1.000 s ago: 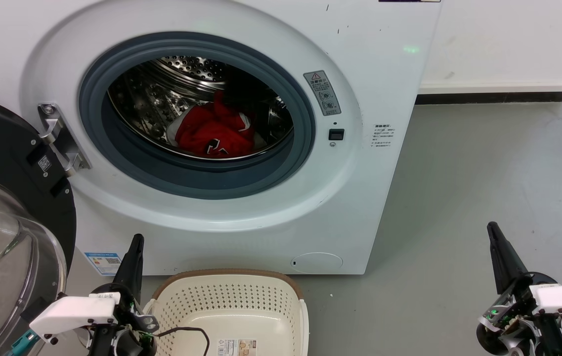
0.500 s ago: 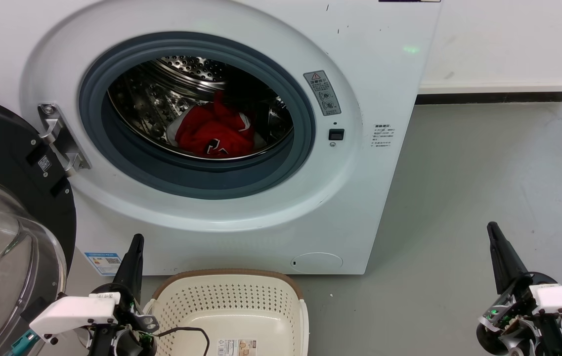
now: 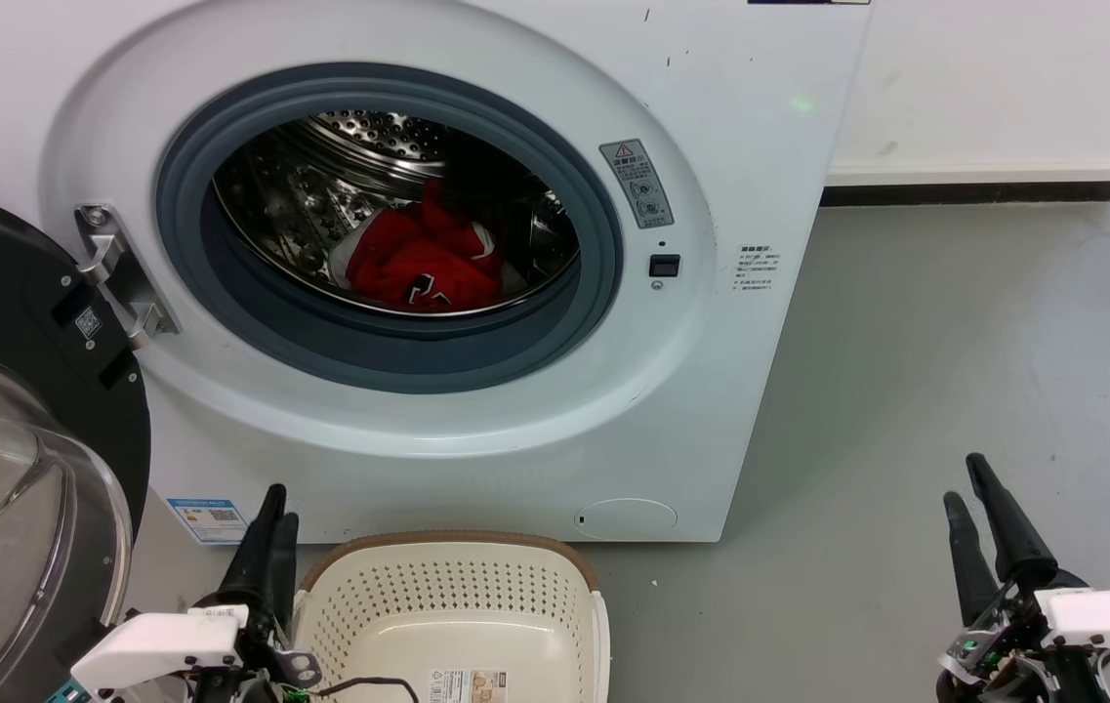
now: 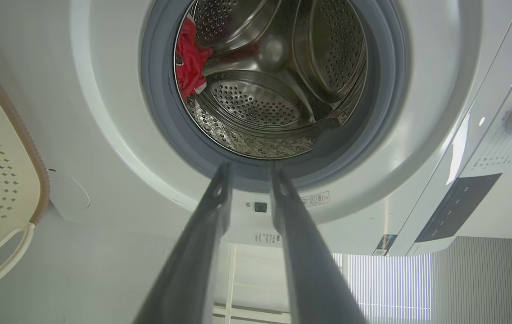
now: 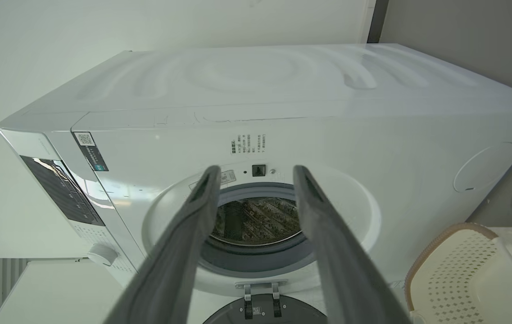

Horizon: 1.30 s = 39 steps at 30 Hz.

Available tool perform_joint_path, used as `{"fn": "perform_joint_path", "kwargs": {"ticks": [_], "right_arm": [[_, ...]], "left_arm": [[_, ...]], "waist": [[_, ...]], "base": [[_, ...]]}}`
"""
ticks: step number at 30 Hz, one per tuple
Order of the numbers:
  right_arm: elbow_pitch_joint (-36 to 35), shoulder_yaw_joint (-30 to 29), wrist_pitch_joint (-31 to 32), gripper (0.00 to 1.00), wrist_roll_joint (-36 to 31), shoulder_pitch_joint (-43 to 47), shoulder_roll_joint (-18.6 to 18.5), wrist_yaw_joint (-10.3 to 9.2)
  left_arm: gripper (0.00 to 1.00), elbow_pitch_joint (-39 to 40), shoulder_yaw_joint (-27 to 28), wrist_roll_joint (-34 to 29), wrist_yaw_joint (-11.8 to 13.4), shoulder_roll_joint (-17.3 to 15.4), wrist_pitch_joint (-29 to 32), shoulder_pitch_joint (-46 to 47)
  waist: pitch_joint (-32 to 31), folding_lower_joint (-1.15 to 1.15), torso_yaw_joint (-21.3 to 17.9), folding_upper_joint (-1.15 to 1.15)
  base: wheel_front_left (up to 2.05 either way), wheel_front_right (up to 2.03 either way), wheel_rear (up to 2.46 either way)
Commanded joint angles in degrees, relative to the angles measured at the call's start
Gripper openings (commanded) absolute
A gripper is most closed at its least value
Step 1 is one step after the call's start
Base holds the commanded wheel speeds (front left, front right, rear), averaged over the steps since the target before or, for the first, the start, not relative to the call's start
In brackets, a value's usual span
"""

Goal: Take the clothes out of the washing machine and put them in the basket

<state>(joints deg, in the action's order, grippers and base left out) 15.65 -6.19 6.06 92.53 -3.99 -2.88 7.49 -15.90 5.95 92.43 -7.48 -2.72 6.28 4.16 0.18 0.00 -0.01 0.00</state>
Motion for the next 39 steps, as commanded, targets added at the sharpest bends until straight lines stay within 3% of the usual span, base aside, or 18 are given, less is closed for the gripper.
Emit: {"fn": "perform_joint_path", "kwargs": {"ticks": [1,11,20,30,39], "right_arm": [[-1.52,0.58,-0.56,1.00,-0.35,-0.89,-0.08,0.00],[-3.21,1.94,-3.39,1.00,-5.35,0.11,-0.08,0.00],[-5.73,3.21,-5.67,1.00,-19.28,0.58,-0.07,0.00],[-8.98,4.37,-7.95,1.00,-35.74,1.42,-0.07,0.00],[-10.38,5.38,-9.18,1.00,-45.90,2.48,-0.07,0.00]], "left_arm": [[1.00,1.33,-0.49,-0.39,0.00,-0.11,-0.57,1.13],[1.00,3.17,-2.99,-4.93,0.00,-0.45,-3.63,1.26],[1.00,5.51,-3.61,-12.59,0.00,-0.48,-5.89,1.30],[1.00,7.26,-4.68,-27.06,-0.01,-1.92,-8.18,2.23],[1.00,7.65,-5.50,-39.57,0.00,-2.71,-10.04,2.65]], "waist": [[0.03,0.00,0.00,0.00],[0.15,0.00,0.25,0.00],[0.18,0.00,0.50,0.00],[0.38,0.00,0.75,0.00],[0.38,0.00,0.74,0.00]], "base": [[0.00,0.00,0.00],[0.00,0.00,0.00],[0.00,0.00,0.00],[0.00,0.00,0.00],[0.00,0.00,0.00]]}}
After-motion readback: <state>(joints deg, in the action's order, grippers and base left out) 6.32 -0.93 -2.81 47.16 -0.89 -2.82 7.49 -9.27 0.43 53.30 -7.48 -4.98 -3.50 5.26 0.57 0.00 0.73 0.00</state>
